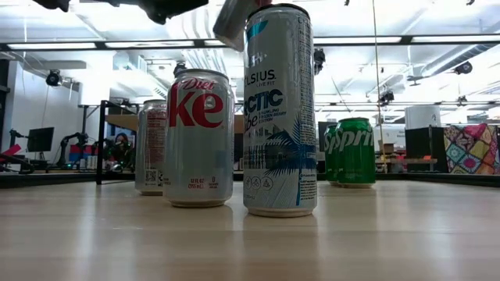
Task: Place canned beverage on shelf
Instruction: Put the bottom right red-silver soda can on the shelf
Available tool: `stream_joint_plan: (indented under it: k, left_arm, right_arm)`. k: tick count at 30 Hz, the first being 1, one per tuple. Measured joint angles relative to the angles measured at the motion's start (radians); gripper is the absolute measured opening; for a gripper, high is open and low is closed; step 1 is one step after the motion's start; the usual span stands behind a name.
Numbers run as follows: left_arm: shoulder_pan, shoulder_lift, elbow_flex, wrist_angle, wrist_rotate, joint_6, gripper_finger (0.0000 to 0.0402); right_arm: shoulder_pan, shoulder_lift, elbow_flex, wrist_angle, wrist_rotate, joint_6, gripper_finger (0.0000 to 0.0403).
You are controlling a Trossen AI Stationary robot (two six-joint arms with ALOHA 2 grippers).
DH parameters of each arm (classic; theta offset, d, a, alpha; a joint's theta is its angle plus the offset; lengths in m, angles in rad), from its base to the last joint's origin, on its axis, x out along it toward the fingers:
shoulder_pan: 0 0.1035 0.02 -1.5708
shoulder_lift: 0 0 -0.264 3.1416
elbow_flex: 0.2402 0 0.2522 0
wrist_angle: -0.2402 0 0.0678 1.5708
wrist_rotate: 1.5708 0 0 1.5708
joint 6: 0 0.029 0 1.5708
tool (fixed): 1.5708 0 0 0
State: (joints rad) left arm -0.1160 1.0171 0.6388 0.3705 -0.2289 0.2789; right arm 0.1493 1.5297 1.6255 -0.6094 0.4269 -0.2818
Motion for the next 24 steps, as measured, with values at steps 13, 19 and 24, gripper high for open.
stream_joint_plan:
  k: [13, 19, 24]
  left_arm:
    - [0.015, 0.103, 0.041, 0.018, -0.09, -0.029, 0.0293]
    - [0.016, 0.18, 0.098, -0.013, -0.107, 0.008, 0.0323]
    - [0.018, 0.22, 0.117, -0.023, -0.116, 0.023, 0.0331]
  right_arm:
    - [-0.043, 0.072, 0.01, 0.03, -0.016, -0.048, 0.0289]
    - [-0.047, 0.094, 0.035, 0.024, -0.008, -0.067, 0.0289]
    - [-0.045, 0.112, 0.053, -0.009, -0.008, -0.08, 0.0289]
